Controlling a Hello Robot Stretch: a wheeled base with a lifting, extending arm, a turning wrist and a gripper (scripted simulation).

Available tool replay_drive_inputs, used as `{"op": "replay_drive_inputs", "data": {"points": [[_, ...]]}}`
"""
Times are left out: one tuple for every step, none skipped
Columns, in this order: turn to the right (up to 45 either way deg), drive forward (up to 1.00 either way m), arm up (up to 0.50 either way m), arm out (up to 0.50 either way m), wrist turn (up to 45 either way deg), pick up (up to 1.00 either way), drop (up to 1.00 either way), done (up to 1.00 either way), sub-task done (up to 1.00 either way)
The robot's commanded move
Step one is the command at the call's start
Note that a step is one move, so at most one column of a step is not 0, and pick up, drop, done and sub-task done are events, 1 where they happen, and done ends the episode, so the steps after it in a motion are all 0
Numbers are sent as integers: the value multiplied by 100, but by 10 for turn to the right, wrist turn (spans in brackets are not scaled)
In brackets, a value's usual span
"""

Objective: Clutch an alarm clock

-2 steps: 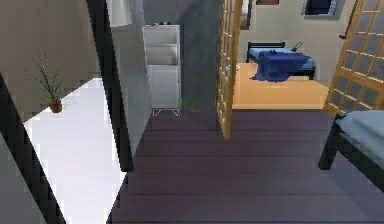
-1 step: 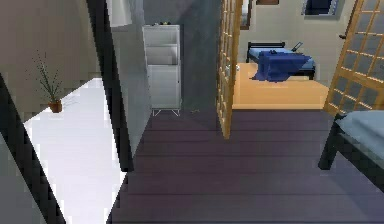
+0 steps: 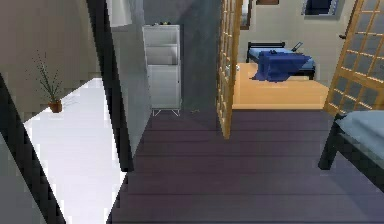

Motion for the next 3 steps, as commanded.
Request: {"op": "replay_drive_inputs", "data": {"points": [[0, 0, 0, 0, 0, 100, 0, 0, 0], [0, 0, 10, 0, 0, 0, 0, 0, 0], [0, 0, 0, 0, 0, 0, 0, 100, 0]]}}
